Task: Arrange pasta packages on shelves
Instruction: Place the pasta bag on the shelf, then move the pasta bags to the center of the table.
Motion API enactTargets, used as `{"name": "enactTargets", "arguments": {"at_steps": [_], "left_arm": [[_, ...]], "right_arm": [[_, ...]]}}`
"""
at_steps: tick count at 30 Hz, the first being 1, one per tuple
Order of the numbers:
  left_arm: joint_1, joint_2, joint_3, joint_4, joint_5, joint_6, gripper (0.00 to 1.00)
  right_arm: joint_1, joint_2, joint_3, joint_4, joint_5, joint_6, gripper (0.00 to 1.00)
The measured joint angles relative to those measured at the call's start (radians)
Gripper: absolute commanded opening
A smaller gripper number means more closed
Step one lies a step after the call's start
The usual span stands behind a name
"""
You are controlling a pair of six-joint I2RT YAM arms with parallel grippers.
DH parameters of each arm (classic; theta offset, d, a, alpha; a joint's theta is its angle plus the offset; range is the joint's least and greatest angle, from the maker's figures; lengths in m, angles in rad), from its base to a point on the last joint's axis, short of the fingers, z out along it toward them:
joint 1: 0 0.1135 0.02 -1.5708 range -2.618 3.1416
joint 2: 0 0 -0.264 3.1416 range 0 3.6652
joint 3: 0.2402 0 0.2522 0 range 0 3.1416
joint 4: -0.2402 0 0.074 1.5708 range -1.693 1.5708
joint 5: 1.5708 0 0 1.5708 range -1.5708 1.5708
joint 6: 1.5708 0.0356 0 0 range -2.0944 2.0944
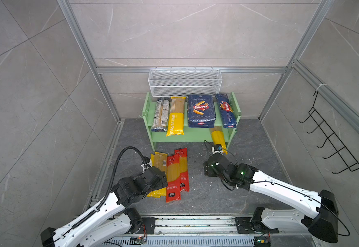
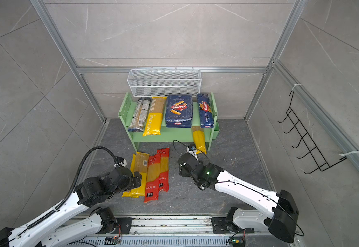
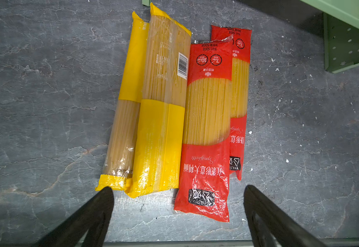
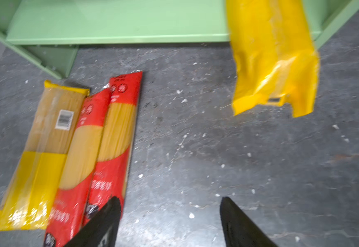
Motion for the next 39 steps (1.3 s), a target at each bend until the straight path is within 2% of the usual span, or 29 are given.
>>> {"name": "enactTargets", "arguments": {"at_steps": [10, 14, 19, 23, 27, 32, 39], "left_arm": [[0.0, -0.152, -0.003, -0.135, -0.037, -0.047, 0.98], [0.0, -0.202, -0.008, -0.18, -0.047, -0.068, 0.98], [0.0, -0.18, -0.041, -0.187, -0.041, -0.081, 0.98], [0.0, -0.121, -0.087, -0.151, -0.014, -0.09, 0.97], [0.0, -0.023, -0.153, -0.041, 0.056, -0.101, 0.95], [-0.024, 0.117, -0.204, 0.117, 0.131, -0.118, 0.95], [-0.092, 0.298, -0.204, 0.306, 0.165, -0.143, 0.95]], "right_arm": [[0.204, 0.318, 0.074, 0.043, 0.014, 0.098, 0.76], [0.238, 0.404, 0.116, 0.095, -0.025, 0.114, 0.76], [0.247, 0.451, 0.132, 0.125, -0.06, 0.126, 0.76], [0.247, 0.45, 0.131, 0.124, -0.063, 0.14, 0.76], [0.247, 0.412, 0.107, 0.1, -0.05, 0.148, 0.77], [0.247, 0.265, 0.018, 0.055, -0.027, 0.162, 0.78], [0.251, 0.105, -0.079, -0.002, -0.025, 0.174, 0.8]]}}
